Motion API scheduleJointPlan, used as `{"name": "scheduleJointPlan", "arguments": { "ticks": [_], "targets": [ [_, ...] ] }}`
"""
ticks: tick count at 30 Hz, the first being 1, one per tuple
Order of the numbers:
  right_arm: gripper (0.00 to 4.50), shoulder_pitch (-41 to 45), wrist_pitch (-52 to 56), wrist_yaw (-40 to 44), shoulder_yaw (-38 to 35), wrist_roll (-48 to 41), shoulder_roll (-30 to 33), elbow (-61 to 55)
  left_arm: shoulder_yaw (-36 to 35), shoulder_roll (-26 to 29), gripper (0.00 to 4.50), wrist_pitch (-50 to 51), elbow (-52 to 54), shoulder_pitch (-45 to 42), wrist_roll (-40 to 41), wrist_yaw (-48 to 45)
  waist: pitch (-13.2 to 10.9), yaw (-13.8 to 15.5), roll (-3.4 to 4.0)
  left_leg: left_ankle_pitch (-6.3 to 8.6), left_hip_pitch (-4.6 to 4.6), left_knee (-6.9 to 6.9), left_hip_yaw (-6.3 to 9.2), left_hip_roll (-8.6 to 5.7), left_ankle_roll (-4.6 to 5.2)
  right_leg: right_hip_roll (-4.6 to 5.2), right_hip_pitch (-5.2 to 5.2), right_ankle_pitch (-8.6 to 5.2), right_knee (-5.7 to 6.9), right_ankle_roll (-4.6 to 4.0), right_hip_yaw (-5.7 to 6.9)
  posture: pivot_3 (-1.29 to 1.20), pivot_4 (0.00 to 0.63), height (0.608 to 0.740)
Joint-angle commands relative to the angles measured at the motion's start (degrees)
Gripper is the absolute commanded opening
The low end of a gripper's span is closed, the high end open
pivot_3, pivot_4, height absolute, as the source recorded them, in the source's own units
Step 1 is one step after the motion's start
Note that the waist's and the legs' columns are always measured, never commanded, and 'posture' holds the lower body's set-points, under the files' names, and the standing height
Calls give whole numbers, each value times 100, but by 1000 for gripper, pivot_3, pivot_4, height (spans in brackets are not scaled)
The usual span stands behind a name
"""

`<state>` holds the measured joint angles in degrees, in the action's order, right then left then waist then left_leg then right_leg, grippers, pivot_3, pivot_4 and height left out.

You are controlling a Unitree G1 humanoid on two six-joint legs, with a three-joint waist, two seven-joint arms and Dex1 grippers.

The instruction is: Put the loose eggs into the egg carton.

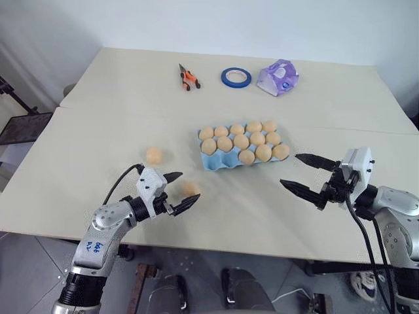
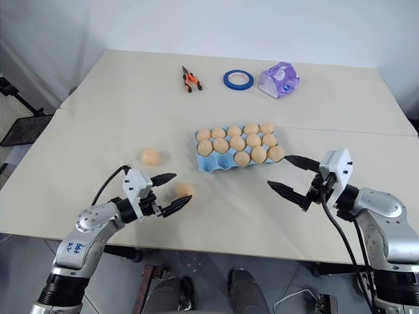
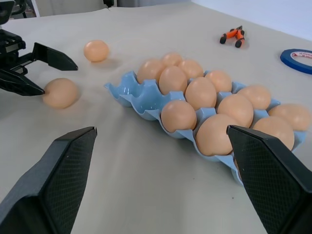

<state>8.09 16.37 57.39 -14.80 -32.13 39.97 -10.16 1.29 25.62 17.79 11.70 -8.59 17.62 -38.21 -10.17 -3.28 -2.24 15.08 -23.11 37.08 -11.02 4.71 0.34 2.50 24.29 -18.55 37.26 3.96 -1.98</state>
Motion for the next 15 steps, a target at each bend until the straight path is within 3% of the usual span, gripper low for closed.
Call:
{"name": "scheduleJointPlan", "arguments": {
  "ticks": [1,7,10,14,15],
  "targets": [
    [4464,-31,-18,-115,-186,-118,1,-258,148,-27,4500,50,-100,-170,-144,40,0,1,0,-2,0,0,0,0,-4,0,0,0,0,0,0,0,150,740],
    [4464,-28,-15,-233,-148,-99,-9,-280,374,-36,4500,109,-288,-376,-360,11,0,10,0,-4,0,1,0,0,-6,0,0,0,1,0,1,0,150,740],
    [4500,-14,-22,-299,-146,-96,-24,-280,347,-116,3895,314,-316,-421,-47,-211,0,15,0,-6,0,0,0,0,-10,0,0,0,1,1,2,0,150,740],
    [4500,-27,-11,-367,-139,-102,-23,-319,313,-143,2594,368,-296,-458,-41,-203,0,10,0,-8,0,0,0,0,-11,0,0,0,2,1,2,0,150,740],
    [4500,-24,-17,-373,-137,-96,-17,-306,312,-148,2447,375,-313,-470,-47,-195,0,11,0,-8,0,0,0,0,-10,0,0,1,3,1,2,0,150,740]
  ]
}}
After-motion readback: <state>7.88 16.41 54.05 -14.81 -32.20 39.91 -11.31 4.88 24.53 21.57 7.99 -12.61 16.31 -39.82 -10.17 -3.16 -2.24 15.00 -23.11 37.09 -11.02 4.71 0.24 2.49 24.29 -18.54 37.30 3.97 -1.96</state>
